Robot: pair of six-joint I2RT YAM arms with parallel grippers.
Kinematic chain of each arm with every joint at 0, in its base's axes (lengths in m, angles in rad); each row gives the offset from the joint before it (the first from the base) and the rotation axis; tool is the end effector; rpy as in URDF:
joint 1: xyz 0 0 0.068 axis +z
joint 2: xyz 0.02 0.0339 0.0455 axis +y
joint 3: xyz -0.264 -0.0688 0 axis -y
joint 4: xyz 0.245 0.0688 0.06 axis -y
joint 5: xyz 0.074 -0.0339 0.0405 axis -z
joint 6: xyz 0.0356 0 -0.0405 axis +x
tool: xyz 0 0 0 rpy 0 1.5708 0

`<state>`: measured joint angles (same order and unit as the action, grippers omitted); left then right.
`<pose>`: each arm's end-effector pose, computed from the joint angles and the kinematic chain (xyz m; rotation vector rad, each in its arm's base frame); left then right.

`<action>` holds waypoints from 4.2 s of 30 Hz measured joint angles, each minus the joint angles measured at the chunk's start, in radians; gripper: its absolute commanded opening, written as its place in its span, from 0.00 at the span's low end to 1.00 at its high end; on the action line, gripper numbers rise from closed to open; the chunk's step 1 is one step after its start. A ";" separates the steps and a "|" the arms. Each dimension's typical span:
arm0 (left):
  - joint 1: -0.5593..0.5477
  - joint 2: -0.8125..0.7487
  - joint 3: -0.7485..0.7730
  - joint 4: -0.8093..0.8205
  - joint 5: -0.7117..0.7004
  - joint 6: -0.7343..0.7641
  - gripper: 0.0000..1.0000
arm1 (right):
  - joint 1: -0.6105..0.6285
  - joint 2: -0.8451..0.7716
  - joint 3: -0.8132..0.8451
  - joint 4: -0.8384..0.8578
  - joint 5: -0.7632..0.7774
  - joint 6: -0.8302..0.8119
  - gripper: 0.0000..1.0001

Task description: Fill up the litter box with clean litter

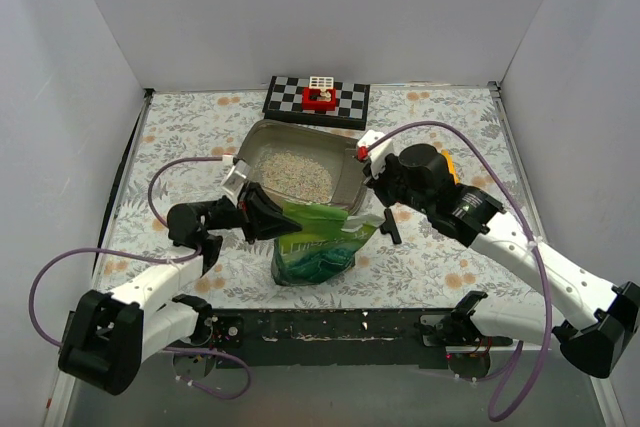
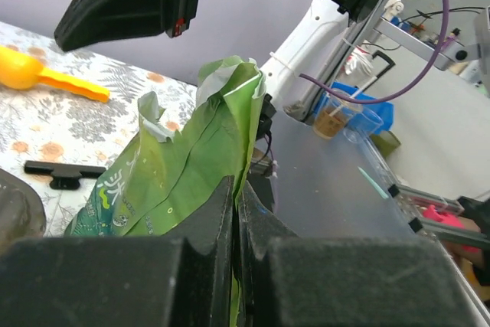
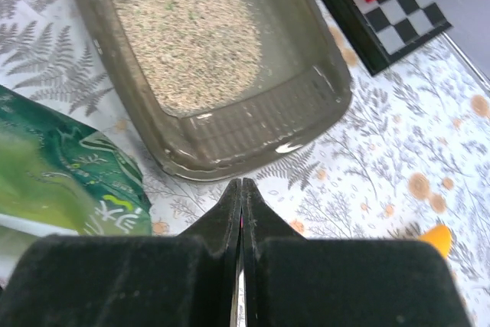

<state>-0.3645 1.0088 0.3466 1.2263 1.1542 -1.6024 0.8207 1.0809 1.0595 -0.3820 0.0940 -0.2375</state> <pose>0.1604 -0.0961 0.2808 0.4354 1.7067 -2.1299 0.1679 0.1753 0.3582 -0.9475 1.7426 0.2871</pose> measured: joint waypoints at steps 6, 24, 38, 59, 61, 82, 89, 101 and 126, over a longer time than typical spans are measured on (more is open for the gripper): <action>0.001 0.096 0.042 0.047 0.070 -0.101 0.00 | 0.001 -0.087 -0.042 -0.006 0.037 0.006 0.12; 0.001 -0.020 0.042 -0.061 0.111 0.050 0.00 | 0.005 -0.058 0.058 -0.249 -0.422 -0.009 0.01; 0.001 -0.023 0.042 -0.085 0.087 0.081 0.00 | 0.005 -0.006 -0.001 -0.204 -0.504 -0.003 0.01; 0.002 -0.163 -0.014 -0.241 0.001 0.188 0.00 | -0.011 0.341 0.164 -0.270 -0.673 -0.195 0.01; 0.002 -0.174 -0.019 -0.257 -0.010 0.201 0.00 | -0.016 0.368 0.196 -0.292 -0.682 -0.214 0.01; 0.001 -0.202 0.126 -0.627 -0.086 0.402 0.56 | -0.013 0.274 0.087 -0.236 -0.526 -0.128 0.51; -0.008 -0.135 0.337 -0.800 -0.061 0.504 0.61 | -0.013 0.196 0.037 -0.205 -0.514 -0.102 0.51; -0.187 0.047 0.749 -1.496 -0.187 0.874 0.59 | -0.013 0.184 0.029 -0.202 -0.484 -0.079 0.50; -0.857 0.176 0.980 -2.120 -1.334 0.948 0.62 | -0.013 0.237 0.029 -0.168 -0.421 -0.026 0.50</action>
<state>-1.2217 1.1851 1.3266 -0.8936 -0.1802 -0.6548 0.8082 1.3174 1.0882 -0.5503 -0.3267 -0.2638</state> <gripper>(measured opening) 0.623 0.501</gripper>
